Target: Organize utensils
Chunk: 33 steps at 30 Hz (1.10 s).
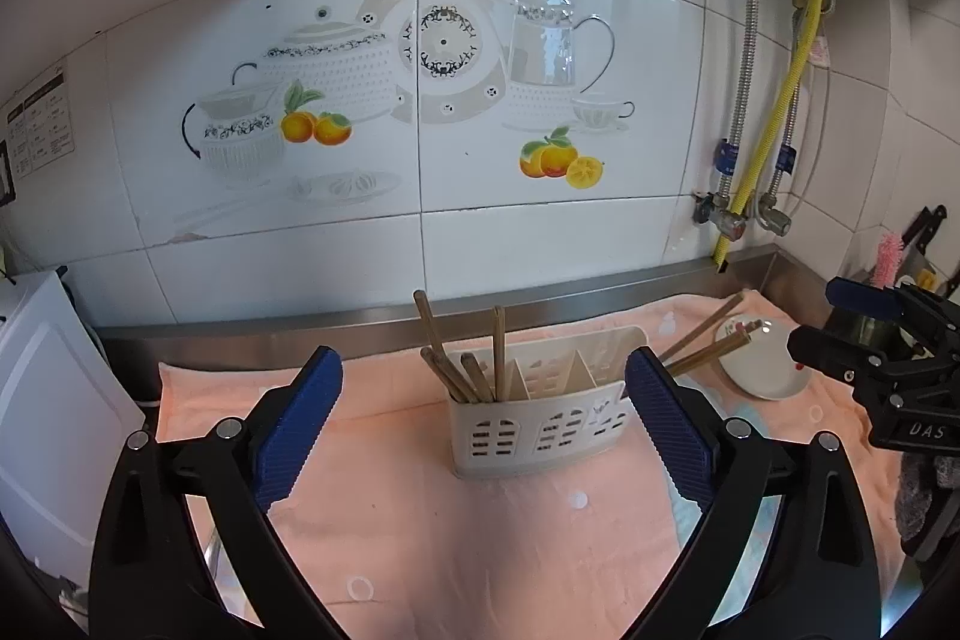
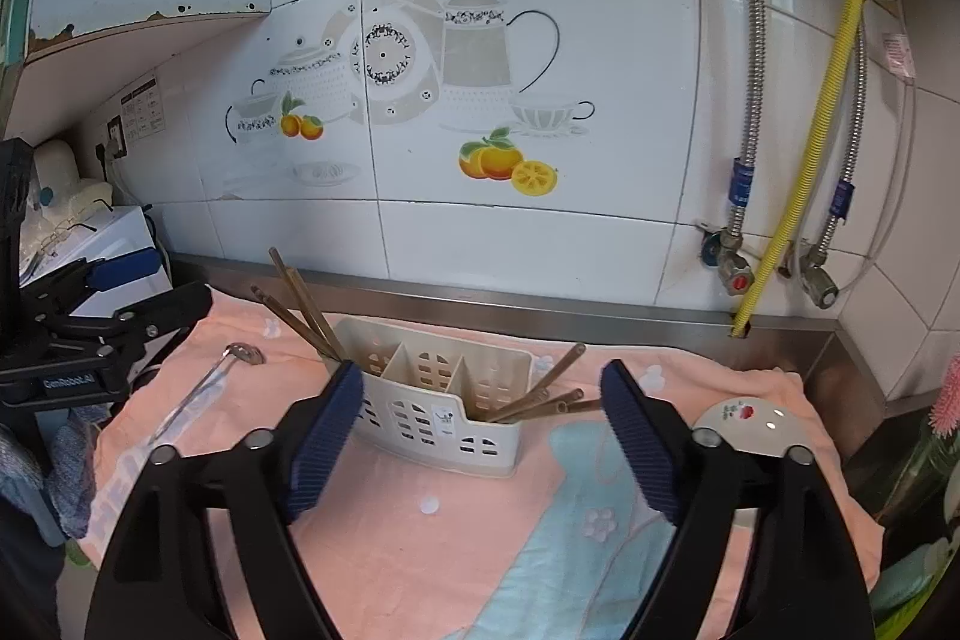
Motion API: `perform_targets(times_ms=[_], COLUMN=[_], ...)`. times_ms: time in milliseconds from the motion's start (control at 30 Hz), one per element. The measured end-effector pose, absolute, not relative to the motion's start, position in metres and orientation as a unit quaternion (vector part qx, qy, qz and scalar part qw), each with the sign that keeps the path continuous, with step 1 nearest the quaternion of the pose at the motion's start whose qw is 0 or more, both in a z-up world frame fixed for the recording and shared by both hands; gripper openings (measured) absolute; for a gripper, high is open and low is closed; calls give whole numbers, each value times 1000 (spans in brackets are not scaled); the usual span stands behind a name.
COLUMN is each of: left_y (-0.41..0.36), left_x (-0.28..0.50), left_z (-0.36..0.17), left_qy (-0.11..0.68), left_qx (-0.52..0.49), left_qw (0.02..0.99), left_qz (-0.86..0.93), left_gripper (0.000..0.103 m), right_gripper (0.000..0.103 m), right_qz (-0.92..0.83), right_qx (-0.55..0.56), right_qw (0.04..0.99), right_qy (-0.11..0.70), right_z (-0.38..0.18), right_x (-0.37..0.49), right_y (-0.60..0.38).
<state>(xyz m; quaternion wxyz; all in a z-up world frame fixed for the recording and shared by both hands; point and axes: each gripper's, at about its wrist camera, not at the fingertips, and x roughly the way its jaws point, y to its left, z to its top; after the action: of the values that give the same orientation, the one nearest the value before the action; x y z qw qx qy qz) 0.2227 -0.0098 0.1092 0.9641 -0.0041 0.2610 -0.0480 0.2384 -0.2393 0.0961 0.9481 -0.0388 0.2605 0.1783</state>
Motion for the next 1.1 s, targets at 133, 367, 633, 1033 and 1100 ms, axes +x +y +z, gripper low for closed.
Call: perform_targets(times_ms=[133,367,633,1033,1100], left_y=[-9,-6,-9,-1,0], left_x=[210,192,172,141,137], left_z=[108,102,88,69,66], left_qy=[255,253,255,254,254], left_qx=[1,-3,6,-3,-2], left_qw=[966,966,966,966,966], left_qz=[-42,-43,-43,-40,-39], left_gripper=[97,98,98,98,98], right_gripper=[83,85,91,95,95], right_qz=[178,176,165,128,125], right_qx=[-34,-28,-38,-46,-47], right_qw=[949,950,956,963,962], right_qy=[258,256,240,234,238], right_z=[94,88,76,52,48], right_x=[231,217,191,159,154], right_y=[-244,-251,-252,-255,-256])
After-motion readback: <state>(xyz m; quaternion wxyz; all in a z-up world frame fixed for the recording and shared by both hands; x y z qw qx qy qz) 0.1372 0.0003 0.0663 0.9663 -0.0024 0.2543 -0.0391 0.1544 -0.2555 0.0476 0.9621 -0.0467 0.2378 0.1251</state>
